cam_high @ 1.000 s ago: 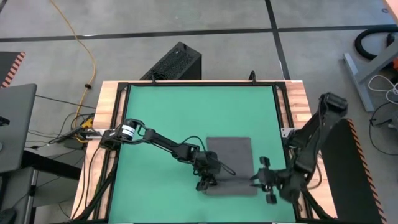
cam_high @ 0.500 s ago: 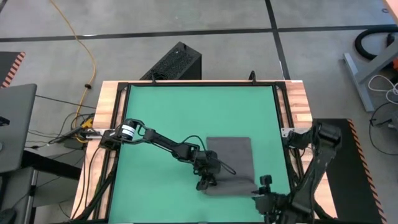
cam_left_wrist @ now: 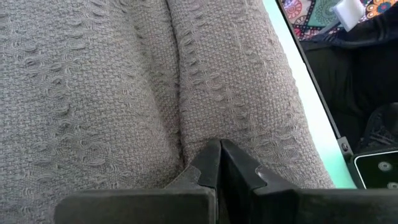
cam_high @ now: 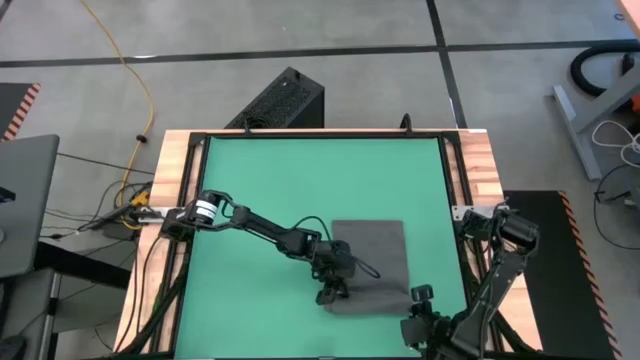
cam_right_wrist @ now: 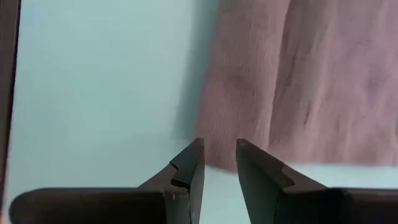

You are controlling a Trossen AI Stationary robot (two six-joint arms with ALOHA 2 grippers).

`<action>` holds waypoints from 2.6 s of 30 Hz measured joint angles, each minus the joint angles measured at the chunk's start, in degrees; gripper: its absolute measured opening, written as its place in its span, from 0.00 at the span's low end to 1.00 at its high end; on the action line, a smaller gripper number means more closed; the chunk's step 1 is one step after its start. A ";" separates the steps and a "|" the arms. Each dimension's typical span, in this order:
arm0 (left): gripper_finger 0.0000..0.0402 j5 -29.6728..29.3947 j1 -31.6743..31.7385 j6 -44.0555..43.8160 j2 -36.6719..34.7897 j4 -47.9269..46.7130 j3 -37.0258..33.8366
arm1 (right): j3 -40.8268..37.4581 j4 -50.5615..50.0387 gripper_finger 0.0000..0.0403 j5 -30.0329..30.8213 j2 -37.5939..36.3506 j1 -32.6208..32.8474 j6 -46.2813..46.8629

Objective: Roll towel
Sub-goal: Roll the gray towel

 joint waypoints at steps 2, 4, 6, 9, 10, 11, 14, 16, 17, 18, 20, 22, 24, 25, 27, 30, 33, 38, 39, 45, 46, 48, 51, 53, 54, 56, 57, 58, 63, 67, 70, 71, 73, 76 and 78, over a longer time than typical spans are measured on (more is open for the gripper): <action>0.00 0.00 0.00 -0.21 0.00 0.04 0.00 | 1.09 -1.47 0.29 -3.98 0.00 -0.75 -0.16; 0.00 0.04 0.00 -0.49 0.00 0.10 0.00 | 2.38 -3.54 0.29 -9.21 0.00 -2.13 -2.01; 0.00 0.04 0.00 -0.58 0.00 0.09 0.00 | 3.53 -6.30 0.29 -13.18 0.00 -3.46 -2.94; 0.00 0.09 0.00 -0.72 0.00 0.11 0.00 | 4.57 -8.83 0.30 -15.10 -0.04 -4.12 -3.37; 0.00 0.13 0.02 -0.74 0.00 0.09 0.00 | 4.57 -9.33 0.31 -15.02 -0.07 -3.66 -3.88; 0.00 0.21 0.08 -0.75 0.00 0.10 0.00 | 4.56 -9.99 0.33 -14.51 -0.07 -2.91 -4.08; 0.00 1.26 0.40 -1.15 0.00 0.16 0.00 | 4.55 -11.51 0.40 -11.16 -0.07 -0.06 -1.91; 0.00 1.70 0.49 -1.45 0.00 0.18 0.00 | 4.55 -12.17 0.47 -7.57 -0.07 2.16 0.47; 0.00 1.70 0.55 -1.46 0.00 0.18 0.00 | 4.55 -12.21 0.50 -4.93 -0.07 3.40 1.63; 0.00 1.78 0.60 -1.50 0.00 0.18 0.00 | 4.53 -12.21 0.53 -1.89 -0.07 4.72 2.86; 0.00 2.19 0.72 -1.58 0.00 0.18 0.00 | 4.49 -11.61 0.59 4.58 -0.05 7.63 4.46; 0.00 2.20 0.76 -1.70 0.00 0.20 0.00 | 4.08 -10.15 0.62 10.32 0.36 10.39 5.01; 0.00 2.24 0.82 -2.23 0.00 0.39 0.00 | 2.92 -7.77 0.63 13.89 1.22 12.45 3.44; 0.00 2.38 0.83 -2.69 0.00 0.56 0.01 | 2.33 -6.57 0.63 15.08 1.70 13.15 2.01; 0.00 2.72 0.87 -3.60 0.00 0.95 0.02 | 1.66 -5.47 0.63 16.40 2.77 14.23 -0.41; 0.00 3.03 0.87 -4.85 -0.02 1.66 0.02 | 1.58 -5.52 0.63 17.91 4.93 14.86 -2.17; 0.00 3.01 0.87 -5.69 -0.01 1.69 0.41 | 1.62 -5.48 0.63 18.57 6.76 14.86 -4.27; 0.00 3.01 0.90 -6.99 0.00 2.25 0.55 | 1.62 -6.21 0.63 19.04 9.57 14.88 -9.15; 0.00 2.99 0.90 -7.13 0.00 2.34 0.55 | 1.64 -6.83 0.63 19.41 9.88 14.88 -9.18; 0.00 3.32 0.90 -7.36 0.00 2.49 0.57 | 1.62 -9.71 0.63 27.38 12.38 13.83 -9.43; 0.00 3.25 0.91 -7.36 0.00 2.52 0.57 | 1.62 -9.59 0.63 27.83 12.75 13.54 -9.39; 0.00 3.21 0.90 -7.36 0.00 2.53 0.57 | 1.62 -9.12 0.63 27.76 13.62 12.94 -9.33; 0.00 3.45 0.90 -7.34 0.00 2.56 0.57 | 1.60 -8.68 0.63 27.73 14.82 12.15 -8.80; 0.00 3.47 0.90 -7.32 0.00 2.63 0.57 | 1.56 -8.71 0.63 27.60 15.52 11.60 -8.29; 0.00 3.51 0.90 -7.32 0.00 2.63 0.58 | 1.22 -8.39 0.63 27.60 15.61 11.29 -7.19; 0.00 3.53 0.90 -7.21 0.00 2.67 0.59 | -0.54 -7.30 0.63 26.86 15.05 10.57 -3.71; 0.00 3.57 0.90 -7.21 0.00 2.72 0.59 | -1.85 -6.64 0.63 25.94 14.36 10.21 -2.01; 0.00 3.56 0.90 -7.20 0.00 2.88 0.58 | -3.34 -5.60 0.63 25.24 13.45 9.99 -0.68; 0.00 3.54 0.90 -7.19 0.00 2.97 0.59 | -12.31 3.19 0.62 22.66 7.26 8.93 1.69; 0.00 3.57 0.87 -7.19 -0.01 3.11 0.59 | -20.20 15.32 0.48 18.88 0.73 7.63 -1.34; 0.00 3.48 0.85 -6.29 -0.84 2.70 0.51 | -24.58 22.04 0.25 17.38 -3.72 6.40 -2.41; 0.00 3.24 0.83 -5.88 -1.34 2.56 0.46 | -25.68 23.54 0.17 16.69 -5.23 5.86 -2.92; 0.00 2.87 0.76 -5.06 -2.91 1.67 0.26 | -27.89 27.47 0.06 15.11 -8.20 4.79 -3.57; 0.00 1.68 1.34 -2.83 -5.85 0.36 0.23 | -31.52 34.48 0.06 11.44 -12.68 3.56 -3.68; 0.00 1.44 1.91 -1.95 -7.62 -0.59 0.46 | -34.48 40.64 0.06 7.94 -15.82 2.90 -3.55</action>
